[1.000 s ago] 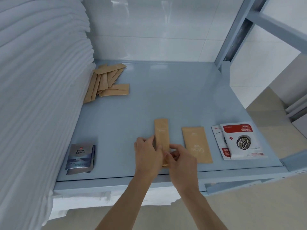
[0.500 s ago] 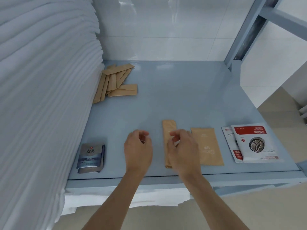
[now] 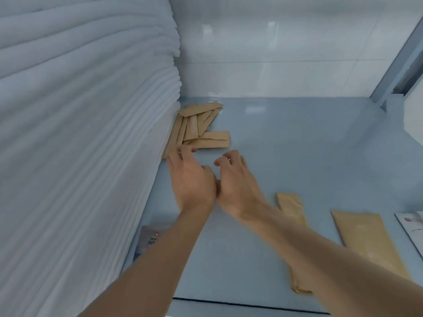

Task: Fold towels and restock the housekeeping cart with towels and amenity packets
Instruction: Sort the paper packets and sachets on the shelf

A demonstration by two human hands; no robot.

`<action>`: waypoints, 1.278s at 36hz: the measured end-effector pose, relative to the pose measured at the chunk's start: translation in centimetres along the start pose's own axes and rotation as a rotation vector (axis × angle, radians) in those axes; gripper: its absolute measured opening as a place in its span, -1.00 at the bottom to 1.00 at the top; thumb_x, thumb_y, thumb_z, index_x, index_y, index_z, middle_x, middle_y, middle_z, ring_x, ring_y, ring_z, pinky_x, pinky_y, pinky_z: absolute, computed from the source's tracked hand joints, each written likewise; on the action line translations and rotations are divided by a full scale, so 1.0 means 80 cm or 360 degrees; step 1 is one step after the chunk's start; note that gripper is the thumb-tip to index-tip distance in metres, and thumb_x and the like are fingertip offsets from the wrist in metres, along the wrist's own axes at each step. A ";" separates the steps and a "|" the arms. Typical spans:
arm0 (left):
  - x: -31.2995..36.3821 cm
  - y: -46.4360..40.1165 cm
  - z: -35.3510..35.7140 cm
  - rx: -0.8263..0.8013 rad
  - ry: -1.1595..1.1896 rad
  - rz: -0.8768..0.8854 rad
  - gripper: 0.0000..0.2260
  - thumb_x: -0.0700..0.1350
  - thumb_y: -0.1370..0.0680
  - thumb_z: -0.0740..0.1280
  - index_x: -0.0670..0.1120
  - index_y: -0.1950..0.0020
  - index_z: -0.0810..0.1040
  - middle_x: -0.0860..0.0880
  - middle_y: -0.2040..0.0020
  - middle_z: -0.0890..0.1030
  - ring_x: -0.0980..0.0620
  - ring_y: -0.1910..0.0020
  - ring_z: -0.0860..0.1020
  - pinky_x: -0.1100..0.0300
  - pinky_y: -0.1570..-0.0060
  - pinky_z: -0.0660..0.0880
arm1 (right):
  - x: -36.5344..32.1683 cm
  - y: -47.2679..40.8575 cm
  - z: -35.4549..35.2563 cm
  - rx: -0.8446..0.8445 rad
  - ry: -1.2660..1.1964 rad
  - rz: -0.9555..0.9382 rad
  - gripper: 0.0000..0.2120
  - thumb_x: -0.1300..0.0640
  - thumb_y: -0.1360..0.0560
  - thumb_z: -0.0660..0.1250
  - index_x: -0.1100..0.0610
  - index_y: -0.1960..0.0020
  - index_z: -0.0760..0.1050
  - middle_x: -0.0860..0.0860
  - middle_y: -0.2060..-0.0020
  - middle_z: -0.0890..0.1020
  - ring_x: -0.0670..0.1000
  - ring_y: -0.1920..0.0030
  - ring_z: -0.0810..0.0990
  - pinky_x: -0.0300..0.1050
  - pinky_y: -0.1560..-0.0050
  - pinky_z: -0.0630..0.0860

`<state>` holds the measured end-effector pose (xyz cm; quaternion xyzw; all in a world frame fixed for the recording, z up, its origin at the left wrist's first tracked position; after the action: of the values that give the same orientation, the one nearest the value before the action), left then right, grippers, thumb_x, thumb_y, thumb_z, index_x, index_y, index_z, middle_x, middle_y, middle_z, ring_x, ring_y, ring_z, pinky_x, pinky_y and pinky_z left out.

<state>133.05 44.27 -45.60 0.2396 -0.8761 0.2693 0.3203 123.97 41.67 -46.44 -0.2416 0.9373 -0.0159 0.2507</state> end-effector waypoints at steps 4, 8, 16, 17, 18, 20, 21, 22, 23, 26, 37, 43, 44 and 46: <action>-0.011 -0.038 0.011 -0.0156 -0.0422 0.0171 -0.51 -0.28 -0.50 0.31 -0.14 -0.42 0.31 -0.11 -0.54 0.18 -0.10 -0.47 0.20 0.11 -0.35 0.30 | 0.003 -0.033 0.007 0.0034 0.0095 -0.0069 -0.59 0.05 -0.62 0.21 0.19 -0.41 0.32 0.12 -0.47 0.21 0.13 -0.46 0.23 0.04 -0.32 0.40; -0.032 -0.068 0.025 -0.0268 -0.0543 0.0155 -0.36 -0.19 -0.56 0.33 -0.12 -0.57 0.10 -0.14 -0.60 0.06 -0.12 -0.55 0.08 0.07 -0.51 0.08 | 0.022 -0.066 0.002 0.0058 0.0132 -0.0105 -0.39 0.10 -0.56 0.32 0.11 -0.53 0.15 0.08 -0.58 0.01 0.11 -0.55 0.02 0.04 -0.42 0.27; -0.060 -0.114 0.050 -0.0433 -0.0452 0.0084 -0.31 0.11 -0.64 0.22 0.02 -0.64 -0.09 -0.11 -0.65 -0.07 -0.14 -0.61 -0.09 -0.02 -0.56 -0.10 | 0.054 -0.126 -0.002 -0.0113 0.0173 -0.0144 -0.24 -0.07 -0.56 0.31 -0.05 -0.60 -0.04 0.01 -0.60 -0.11 0.13 -0.59 -0.12 0.29 -0.46 0.18; -0.060 -0.118 0.054 -0.0429 -0.0445 0.0091 -0.32 0.13 -0.64 0.21 0.05 -0.64 -0.09 -0.10 -0.65 -0.08 -0.14 -0.61 -0.09 -0.03 -0.55 -0.09 | 0.056 -0.135 -0.002 -0.0119 0.0181 -0.0159 -0.27 -0.10 -0.58 0.28 -0.06 -0.60 -0.04 0.00 -0.60 -0.11 0.13 -0.59 -0.12 0.31 -0.47 0.16; -0.060 -0.121 0.058 -0.0432 -0.0429 0.0082 -0.32 0.15 -0.64 0.20 0.08 -0.64 -0.09 -0.09 -0.65 -0.09 -0.14 -0.61 -0.09 -0.04 -0.55 -0.07 | 0.057 -0.145 -0.002 -0.0118 0.0182 -0.0167 -0.30 -0.13 -0.59 0.24 -0.06 -0.60 -0.03 -0.01 -0.60 -0.11 0.14 -0.59 -0.12 0.33 -0.47 0.15; -0.060 -0.125 0.067 -0.0445 -0.0367 0.0004 -0.33 0.20 -0.63 0.18 0.13 -0.63 -0.10 -0.08 -0.65 -0.11 -0.13 -0.61 -0.10 -0.08 -0.54 -0.03 | 0.057 -0.163 0.000 -0.0117 0.0149 -0.0161 -0.37 -0.14 -0.61 0.18 -0.09 -0.59 0.01 -0.03 -0.60 -0.09 0.12 -0.59 -0.12 0.35 -0.46 0.13; -0.060 -0.127 0.072 -0.0436 -0.0358 -0.0038 -0.34 0.22 -0.63 0.17 0.15 -0.63 -0.09 -0.09 -0.65 -0.12 -0.13 -0.61 -0.11 -0.09 -0.54 -0.02 | 0.057 -0.172 0.002 -0.0115 0.0127 -0.0158 -0.40 -0.13 -0.62 0.16 -0.11 -0.59 0.02 -0.04 -0.60 -0.09 0.11 -0.59 -0.13 0.36 -0.46 0.12; -0.060 -0.129 0.077 -0.0421 -0.0387 -0.0066 -0.35 0.25 -0.63 0.15 0.17 -0.63 -0.07 -0.10 -0.65 -0.13 -0.14 -0.61 -0.11 -0.11 -0.53 -0.02 | 0.057 -0.181 0.005 -0.0122 0.0113 -0.0161 -0.42 -0.12 -0.63 0.14 -0.13 -0.58 0.03 -0.05 -0.60 -0.09 0.10 -0.59 -0.14 0.37 -0.46 0.10; -0.060 -0.131 0.081 -0.0400 -0.0450 -0.0075 -0.37 0.27 -0.62 0.12 0.19 -0.62 -0.06 -0.10 -0.65 -0.12 -0.16 -0.60 -0.09 -0.11 -0.53 -0.03 | 0.056 -0.191 0.009 -0.0135 0.0104 -0.0170 -0.44 -0.13 -0.63 0.12 -0.15 -0.58 0.04 -0.07 -0.60 -0.09 0.08 -0.59 -0.15 0.38 -0.46 0.08; -0.055 -0.138 0.091 -0.0353 -0.0668 -0.0016 -0.40 0.33 -0.61 0.01 0.19 -0.61 0.01 -0.08 -0.63 0.01 -0.19 -0.54 0.01 -0.10 -0.47 0.00 | 0.054 -0.218 0.017 -0.0140 0.0090 -0.0190 -0.46 -0.20 -0.64 0.07 -0.20 -0.58 0.03 -0.11 -0.60 -0.10 0.07 -0.59 -0.17 0.40 -0.47 0.02; -0.062 -0.129 0.103 -0.0295 -0.0564 0.0365 -0.40 0.26 -0.59 0.12 0.10 -0.60 0.14 -0.01 -0.47 0.30 -0.06 -0.46 0.18 -0.10 -0.50 0.06 | 0.063 -0.301 0.063 -0.0304 0.0112 -0.0177 -0.48 -0.34 -0.60 -0.13 -0.31 -0.54 0.04 -0.17 -0.60 0.01 0.10 -0.60 -0.19 0.45 -0.44 -0.18; -0.059 -0.124 0.084 -0.0091 0.0121 0.0087 -0.66 0.15 -0.46 0.32 0.02 -0.16 0.51 0.07 -0.08 0.48 0.01 -0.16 0.44 0.12 -0.18 0.41 | 0.079 -0.274 0.069 -0.0140 0.0092 -0.0221 -0.57 -0.28 -0.63 -0.10 -0.29 -0.43 0.27 -0.20 -0.53 0.21 0.03 -0.58 -0.06 0.37 -0.44 -0.12; -0.061 -0.123 0.079 -0.0066 0.0320 -0.0039 -0.68 0.17 -0.42 0.31 0.03 -0.08 0.48 0.10 -0.03 0.50 0.05 -0.09 0.50 0.15 -0.10 0.44 | 0.082 -0.268 0.068 -0.0135 0.0089 -0.0230 -0.57 -0.27 -0.63 -0.10 -0.29 -0.43 0.28 -0.20 -0.52 0.22 0.03 -0.58 -0.06 0.34 -0.45 -0.12; -0.063 -0.121 0.071 -0.0017 0.0612 -0.0200 -0.70 0.17 -0.40 0.32 0.05 -0.03 0.49 0.10 0.03 0.58 0.12 0.04 0.56 0.20 0.04 0.47 | 0.086 -0.256 0.063 -0.0107 0.0109 -0.0224 -0.58 -0.26 -0.63 -0.09 -0.27 -0.43 0.29 -0.20 -0.52 0.23 0.02 -0.58 -0.04 0.31 -0.46 -0.13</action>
<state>139.79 34.79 -49.66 0.2363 -0.7834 0.2850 0.4992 130.27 20.85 -50.96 -0.3145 0.9260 -0.0102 0.2087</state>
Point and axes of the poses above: each hand's wrist, its own y-axis away from the middle knuckle, its own z-axis out of the palm, x = y × z, the point moved 2 cm from there along -y, towards the middle knuckle
